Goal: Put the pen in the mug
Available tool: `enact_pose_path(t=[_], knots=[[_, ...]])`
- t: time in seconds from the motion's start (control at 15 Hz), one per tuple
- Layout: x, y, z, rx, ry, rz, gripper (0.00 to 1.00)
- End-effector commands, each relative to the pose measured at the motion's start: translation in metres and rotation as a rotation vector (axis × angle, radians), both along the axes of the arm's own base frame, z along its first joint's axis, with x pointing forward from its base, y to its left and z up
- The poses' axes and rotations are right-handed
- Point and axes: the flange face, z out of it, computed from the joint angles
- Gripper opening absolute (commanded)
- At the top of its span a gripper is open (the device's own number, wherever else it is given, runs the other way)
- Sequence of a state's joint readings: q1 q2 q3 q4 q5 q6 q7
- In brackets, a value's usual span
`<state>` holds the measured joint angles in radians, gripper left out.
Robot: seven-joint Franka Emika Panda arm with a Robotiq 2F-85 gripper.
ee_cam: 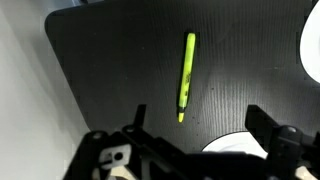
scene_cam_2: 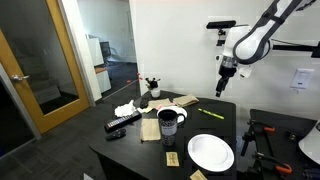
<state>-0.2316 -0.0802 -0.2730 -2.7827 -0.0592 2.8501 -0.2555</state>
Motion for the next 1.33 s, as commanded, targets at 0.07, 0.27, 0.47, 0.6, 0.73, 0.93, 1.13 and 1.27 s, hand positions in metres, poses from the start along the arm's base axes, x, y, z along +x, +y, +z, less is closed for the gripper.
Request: enact_pose_path(t=[0.07, 0.27, 0.47, 0.6, 0.73, 0.93, 1.13, 1.27], knots=[[0.002, 0.000, -0.027, 0.016, -0.011, -0.080, 1.00], [0.004, -0.002, -0.042, 0.019, -0.005, -0.113, 1.00], [0.008, -0.004, -0.056, 0.015, 0.010, -0.128, 1.00], [0.012, -0.004, -0.065, 0.008, 0.017, -0.122, 1.00], [0.006, -0.001, -0.061, 0.019, 0.032, -0.124, 1.00], [0.006, -0.001, -0.066, 0.019, 0.043, -0.123, 1.00], [0.009, -0.004, -0.070, 0.003, 0.046, -0.136, 1.00], [0.016, -0.005, -0.073, 0.010, 0.053, -0.137, 1.00]])
